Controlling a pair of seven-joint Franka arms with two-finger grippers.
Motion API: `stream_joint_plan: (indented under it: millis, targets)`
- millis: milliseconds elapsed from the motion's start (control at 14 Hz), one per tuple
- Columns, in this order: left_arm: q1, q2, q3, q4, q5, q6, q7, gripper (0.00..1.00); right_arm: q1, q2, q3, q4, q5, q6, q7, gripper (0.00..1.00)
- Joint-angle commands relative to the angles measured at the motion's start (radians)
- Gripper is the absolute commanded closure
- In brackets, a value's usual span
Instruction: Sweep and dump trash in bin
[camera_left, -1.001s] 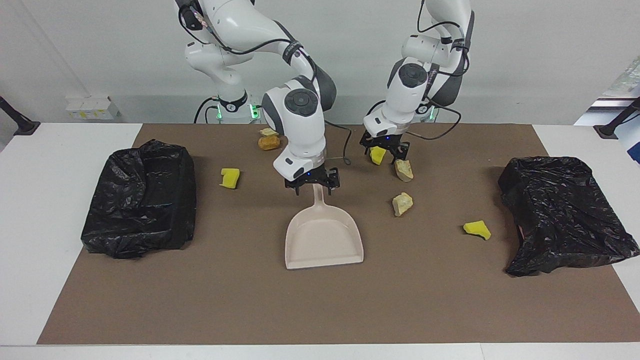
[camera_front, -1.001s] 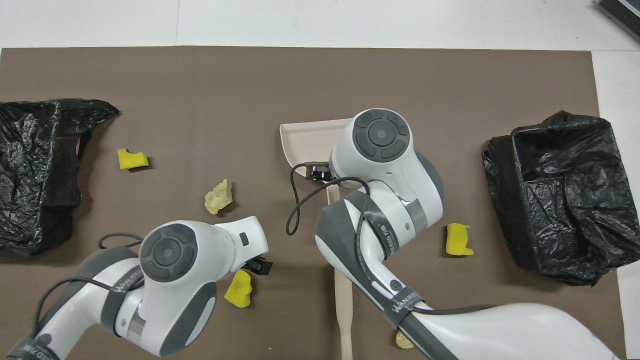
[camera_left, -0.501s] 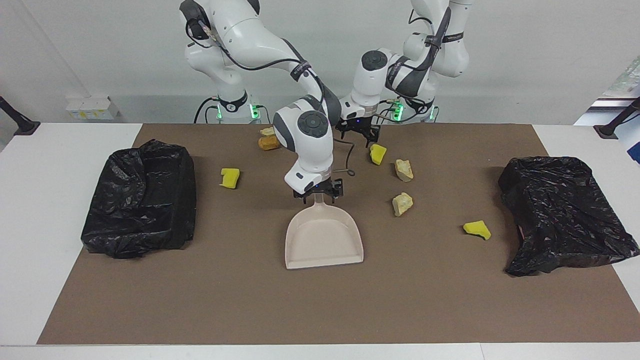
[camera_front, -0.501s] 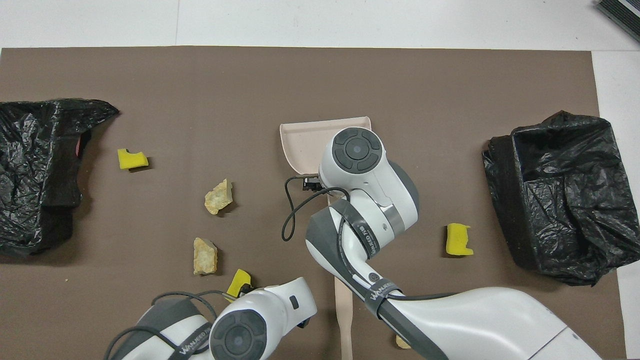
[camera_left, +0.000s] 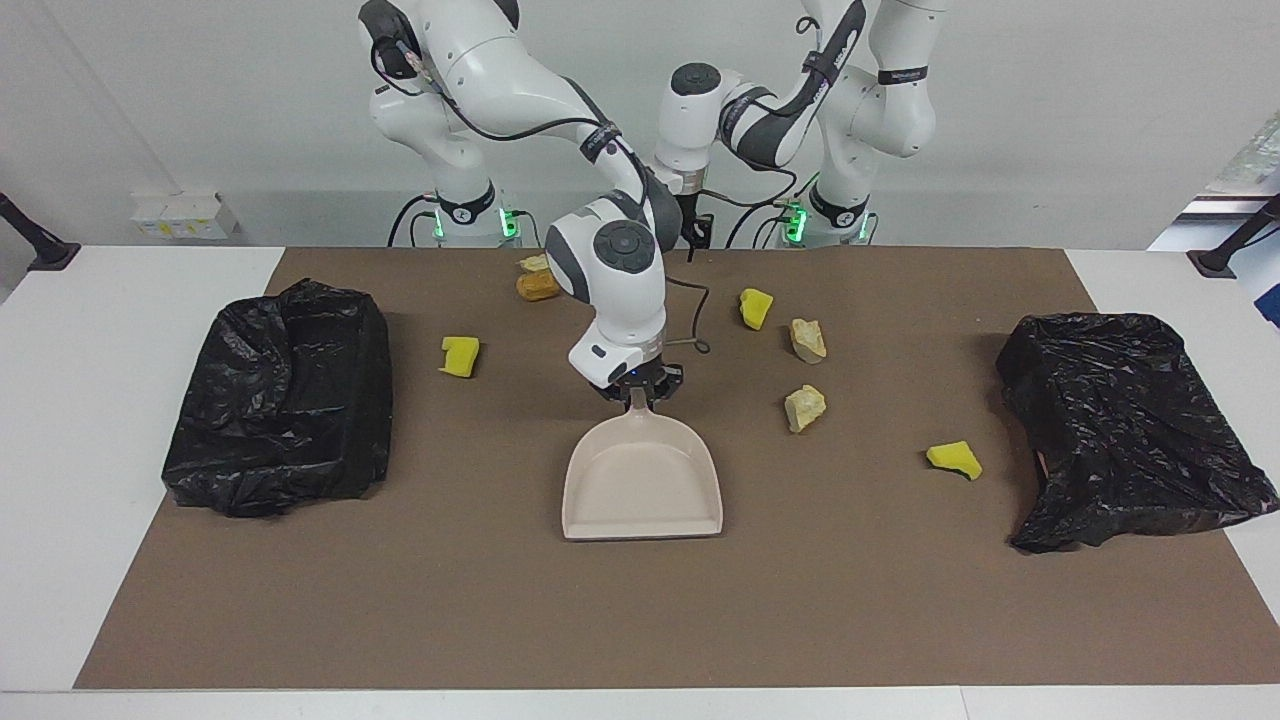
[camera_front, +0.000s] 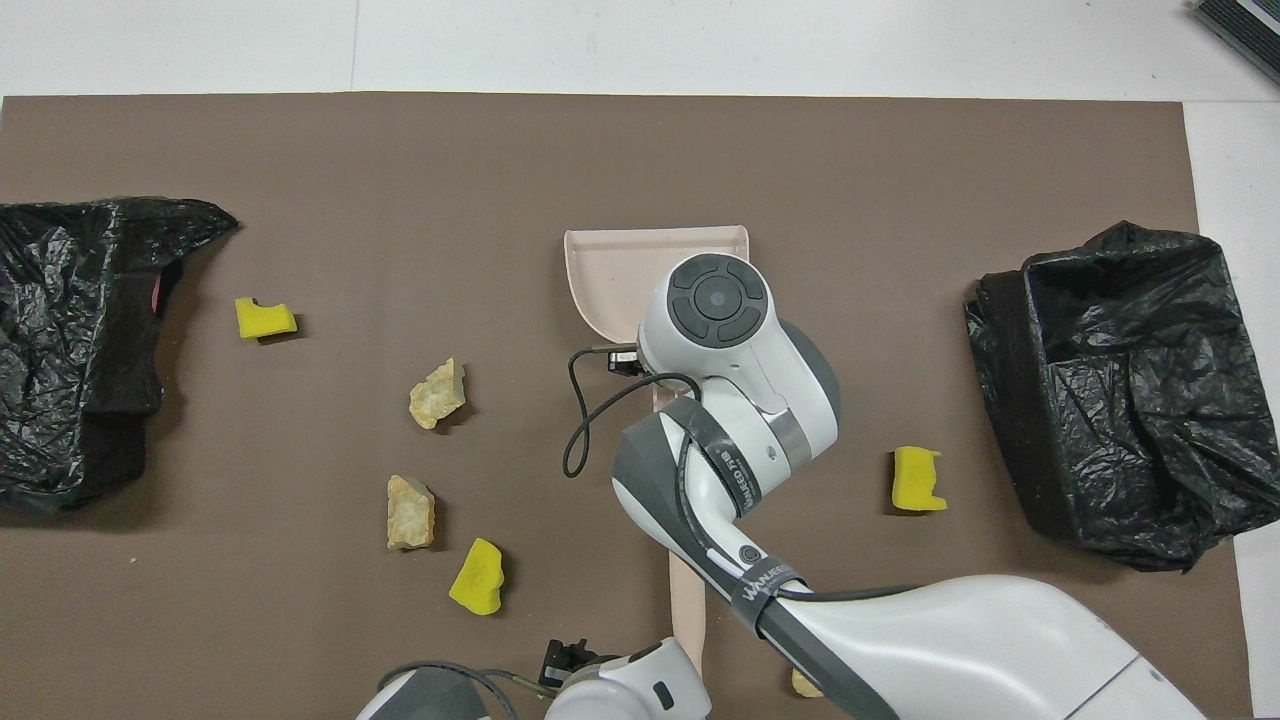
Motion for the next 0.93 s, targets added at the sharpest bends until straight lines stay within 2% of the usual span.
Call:
stream_joint_plan:
  millis: [0,143,286,429,644,858]
  targets:
    - [-0.018,0.005,-0.043,0.019,0.003,0.004,-0.126,0.00,-0.015,-0.015,0.007,0.028,-0.016,0.009,-0.085,1.00]
    - [-0.021,0.012,-0.071,0.051,0.016,-0.010,-0.238,0.00,-0.027,-0.025,0.000,0.038,-0.018,-0.008,-0.197,1.00]
    - [-0.024,0.045,-0.089,0.085,0.029,-0.023,-0.282,0.00,-0.084,-0.034,0.003,0.049,-0.027,-0.040,-0.457,1.00]
    - [-0.024,0.093,-0.091,0.117,0.032,-0.017,-0.283,0.00,-0.109,-0.041,0.003,0.049,-0.036,-0.066,-0.691,1.00]
    - [-0.058,0.201,-0.089,0.148,0.098,0.013,-0.340,0.00,-0.107,-0.048,0.003,0.049,-0.079,-0.113,-0.901,1.00]
    - [-0.054,0.206,-0.089,0.175,0.112,0.000,-0.371,0.00,-0.109,-0.057,0.007,0.046,-0.095,-0.172,-1.119,1.00]
